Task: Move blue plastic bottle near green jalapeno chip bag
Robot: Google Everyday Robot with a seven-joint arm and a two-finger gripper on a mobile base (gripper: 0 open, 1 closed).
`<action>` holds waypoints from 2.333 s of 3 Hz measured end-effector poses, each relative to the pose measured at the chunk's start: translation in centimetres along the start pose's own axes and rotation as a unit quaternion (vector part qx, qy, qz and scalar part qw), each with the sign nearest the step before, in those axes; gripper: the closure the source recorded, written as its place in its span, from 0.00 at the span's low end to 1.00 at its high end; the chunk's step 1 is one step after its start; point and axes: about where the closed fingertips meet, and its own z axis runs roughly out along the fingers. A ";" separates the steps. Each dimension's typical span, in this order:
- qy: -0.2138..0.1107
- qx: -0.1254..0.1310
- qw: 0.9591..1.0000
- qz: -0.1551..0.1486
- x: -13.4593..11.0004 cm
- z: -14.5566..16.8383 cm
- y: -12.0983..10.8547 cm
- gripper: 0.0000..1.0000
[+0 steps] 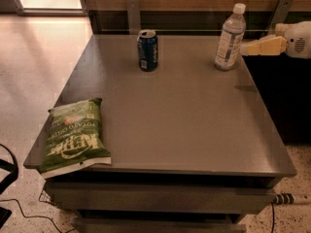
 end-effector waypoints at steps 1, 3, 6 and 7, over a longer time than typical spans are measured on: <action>-0.003 -0.002 1.000 0.005 1.2 1.8 -0.8 0.00; -0.056 -0.013 0.998 -0.002 -0.4 5.2 -0.9 0.00; -0.065 -0.051 0.997 0.007 -0.6 8.4 0.7 0.47; -0.065 -0.054 0.996 0.007 -0.6 8.7 0.9 0.72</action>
Offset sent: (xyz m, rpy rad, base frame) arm 0.0541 0.0233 -0.0097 0.1092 -0.1305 0.0122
